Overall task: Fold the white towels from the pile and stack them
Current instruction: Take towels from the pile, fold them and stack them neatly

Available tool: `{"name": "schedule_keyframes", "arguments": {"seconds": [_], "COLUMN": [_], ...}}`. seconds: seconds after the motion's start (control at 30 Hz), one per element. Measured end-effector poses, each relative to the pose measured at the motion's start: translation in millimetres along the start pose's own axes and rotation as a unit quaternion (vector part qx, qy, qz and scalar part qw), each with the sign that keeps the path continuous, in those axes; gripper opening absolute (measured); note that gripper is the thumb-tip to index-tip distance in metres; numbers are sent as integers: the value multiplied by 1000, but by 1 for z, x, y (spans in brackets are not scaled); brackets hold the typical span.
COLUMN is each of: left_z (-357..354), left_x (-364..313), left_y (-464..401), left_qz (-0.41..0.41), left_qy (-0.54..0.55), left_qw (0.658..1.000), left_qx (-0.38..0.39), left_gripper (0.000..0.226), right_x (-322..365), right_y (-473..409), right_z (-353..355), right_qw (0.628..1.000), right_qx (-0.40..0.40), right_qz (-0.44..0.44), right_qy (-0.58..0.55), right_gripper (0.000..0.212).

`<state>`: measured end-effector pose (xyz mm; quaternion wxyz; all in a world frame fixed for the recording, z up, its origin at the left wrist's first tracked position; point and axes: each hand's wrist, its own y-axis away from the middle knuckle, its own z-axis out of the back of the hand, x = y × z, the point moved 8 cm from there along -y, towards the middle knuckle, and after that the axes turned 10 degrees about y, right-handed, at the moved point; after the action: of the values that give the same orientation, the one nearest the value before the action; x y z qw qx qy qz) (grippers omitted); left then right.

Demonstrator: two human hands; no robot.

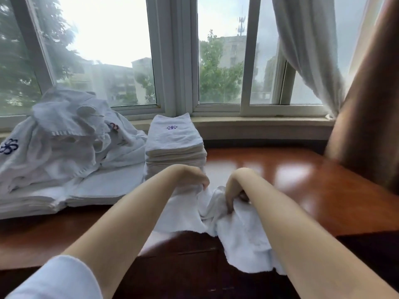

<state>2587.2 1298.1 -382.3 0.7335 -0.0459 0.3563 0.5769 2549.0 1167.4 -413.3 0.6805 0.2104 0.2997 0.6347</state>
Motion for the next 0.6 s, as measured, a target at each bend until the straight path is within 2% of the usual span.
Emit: {"name": "schedule_keyframes", "arguments": {"seconds": [0.03,0.07,0.1,0.13,0.17,0.2,0.23,0.3,0.4,0.5,0.57,0.6], "left_z": [1,6,12,20,28,35,38,35,17,-4,-17,-22], "left_x": [-4,-10,-16,-22,-28,-33,-36,-38,-43,-36,-34,-34], "left_y": [-4,-8,-12,-16,-20,-23,-25,-31,-38,-40,-38,-36], "left_qz": [4,0,-11,-26,-40,-52,-54,-49,-61,-22,5,8], "left_qy": [2,16,39,63,77,70,43,-30,-96,-114,-120,-111], "left_qw": [1000,1000,999,998,996,996,997,997,992,993,993,994], "left_qx": [10,10,5,-4,-18,-30,-35,-45,-55,-20,9,14], "left_gripper": [24,22,16,10,10,12,17,36,58,84,89,83], "right_x": [-5,-10,-19,-28,-39,-50,-60,-74,-83,-78,-72,-67], "right_y": [2,3,9,22,35,39,38,30,5,-23,-32,-33], "right_z": [10,32,64,97,119,132,137,133,92,33,2,-9], "right_qw": [999,994,971,922,875,855,856,874,890,932,925,901], "right_qx": [-13,-96,-233,-381,-478,-515,-513,-480,-441,-312,-222,-188], "right_qz": [-17,-27,-38,-54,-62,-59,-58,-63,-89,-45,9,35], "right_qy": [34,48,45,41,31,14,-5,-37,-72,-177,-307,-388], "right_gripper": [22,18,14,26,44,61,72,74,52,44,49,50]}}
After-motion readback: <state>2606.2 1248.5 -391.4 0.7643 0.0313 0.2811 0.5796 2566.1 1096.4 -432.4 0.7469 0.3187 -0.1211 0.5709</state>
